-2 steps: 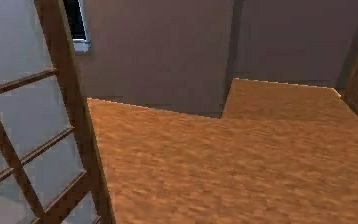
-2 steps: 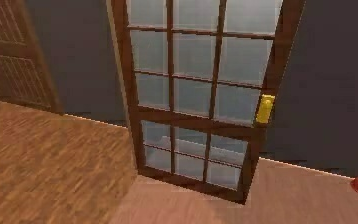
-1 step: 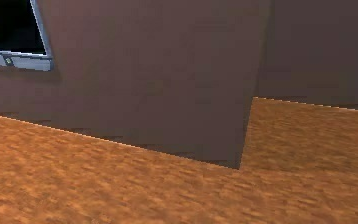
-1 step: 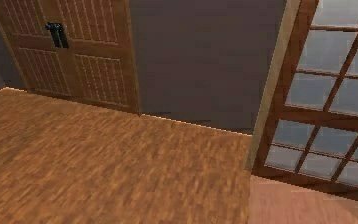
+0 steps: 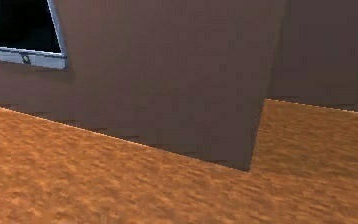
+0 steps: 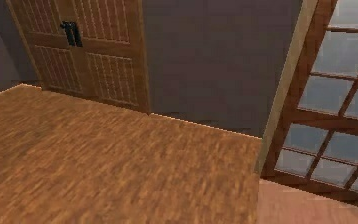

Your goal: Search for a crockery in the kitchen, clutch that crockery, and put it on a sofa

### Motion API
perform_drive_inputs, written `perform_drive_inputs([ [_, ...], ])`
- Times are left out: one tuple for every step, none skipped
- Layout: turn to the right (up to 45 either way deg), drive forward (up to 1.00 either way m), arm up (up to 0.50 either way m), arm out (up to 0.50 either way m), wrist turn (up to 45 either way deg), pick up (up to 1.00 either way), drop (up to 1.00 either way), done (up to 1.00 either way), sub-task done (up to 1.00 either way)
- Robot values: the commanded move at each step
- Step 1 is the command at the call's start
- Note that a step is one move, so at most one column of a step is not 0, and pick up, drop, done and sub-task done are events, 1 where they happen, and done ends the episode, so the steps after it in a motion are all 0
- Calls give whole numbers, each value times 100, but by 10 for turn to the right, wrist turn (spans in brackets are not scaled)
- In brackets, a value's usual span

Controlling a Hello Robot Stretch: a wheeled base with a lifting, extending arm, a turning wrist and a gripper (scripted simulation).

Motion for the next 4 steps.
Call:
perform_drive_inputs([
  [0,45,0,0,0,0,0,0,0],
  [-450,0,0,0,0,0,0,0,0],
  [-120,0,0,0,0,0,0,0,0],
  [0,100,0,0,0,0,0,0,0],
])
